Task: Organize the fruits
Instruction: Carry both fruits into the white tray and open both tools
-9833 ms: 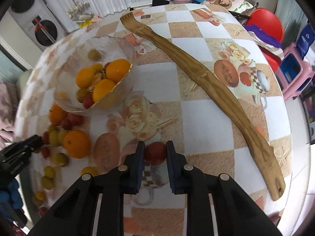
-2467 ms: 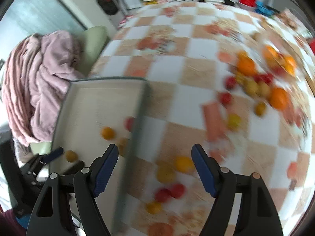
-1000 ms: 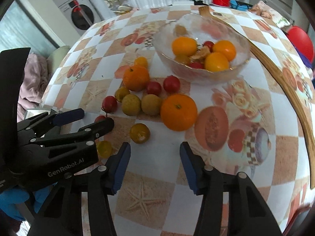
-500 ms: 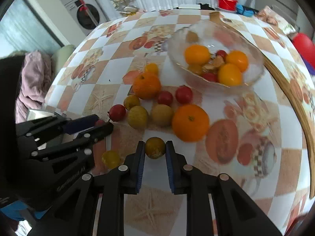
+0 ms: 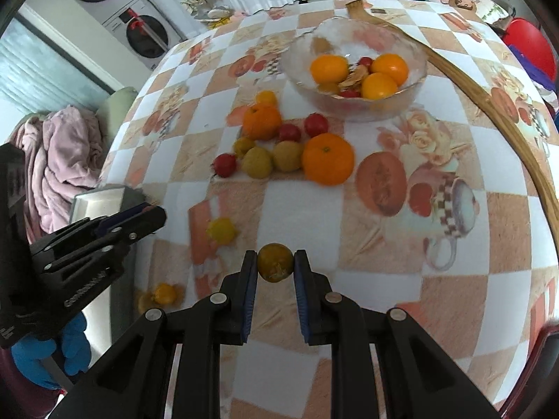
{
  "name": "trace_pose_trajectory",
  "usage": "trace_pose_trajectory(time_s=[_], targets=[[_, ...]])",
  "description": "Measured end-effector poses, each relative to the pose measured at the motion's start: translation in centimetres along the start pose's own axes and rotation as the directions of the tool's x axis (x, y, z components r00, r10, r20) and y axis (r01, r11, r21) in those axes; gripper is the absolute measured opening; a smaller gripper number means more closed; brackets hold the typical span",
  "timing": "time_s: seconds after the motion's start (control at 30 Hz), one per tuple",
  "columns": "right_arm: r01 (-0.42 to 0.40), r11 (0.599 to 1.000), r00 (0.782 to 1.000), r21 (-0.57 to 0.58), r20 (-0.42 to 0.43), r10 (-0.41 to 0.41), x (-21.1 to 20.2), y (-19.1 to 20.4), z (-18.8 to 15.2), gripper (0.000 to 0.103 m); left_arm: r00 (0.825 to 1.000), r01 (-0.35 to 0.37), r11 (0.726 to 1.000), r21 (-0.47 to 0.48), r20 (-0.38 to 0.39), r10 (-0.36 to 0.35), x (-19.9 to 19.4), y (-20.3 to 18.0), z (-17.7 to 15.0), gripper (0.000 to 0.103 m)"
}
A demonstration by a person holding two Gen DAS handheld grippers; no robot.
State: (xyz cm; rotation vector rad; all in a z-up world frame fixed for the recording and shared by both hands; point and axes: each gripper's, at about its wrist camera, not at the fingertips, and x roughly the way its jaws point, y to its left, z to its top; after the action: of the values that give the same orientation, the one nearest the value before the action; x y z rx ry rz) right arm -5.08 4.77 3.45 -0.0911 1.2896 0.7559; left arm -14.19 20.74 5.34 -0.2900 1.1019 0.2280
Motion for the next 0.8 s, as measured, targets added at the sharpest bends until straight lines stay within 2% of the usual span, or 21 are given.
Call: trace_pose_trajectory(time_s=[0.23,0.43,0.63,0.8], targets=[[-0.058,0.995,0.998,-0.077,-0.031,0.055,0.2,5.7,-1.4,0.023,0.999,-0.044,0.998,-0.049,0.006,0.044,-4.4,4.2,-4.5,0.020],[-0.121,0.979,0.990,-0.165,-0.087,0.108,1.7,12.4,-3.3,0.023,0.993,-0.113,0.987,-0.114,-0.028,0.110,-7.0,8.4,-9.4,0.020],[-0.169,0.956,0.981,-0.240,-0.137,0.139,3.3,17.9,-5.1,0.023,0.981,-0.188,0.967,-0.172,-0.085,0.176,-7.9,12.1,-14.1,0.020],[-0.171,0.943,0.974,-0.287,-0.193,0.118,5.6,20.8,-6.4,0.023,0.972,-0.229,0.951,-0.209,-0.111,0.209,-7.7,14.1,-16.4,0.020]])
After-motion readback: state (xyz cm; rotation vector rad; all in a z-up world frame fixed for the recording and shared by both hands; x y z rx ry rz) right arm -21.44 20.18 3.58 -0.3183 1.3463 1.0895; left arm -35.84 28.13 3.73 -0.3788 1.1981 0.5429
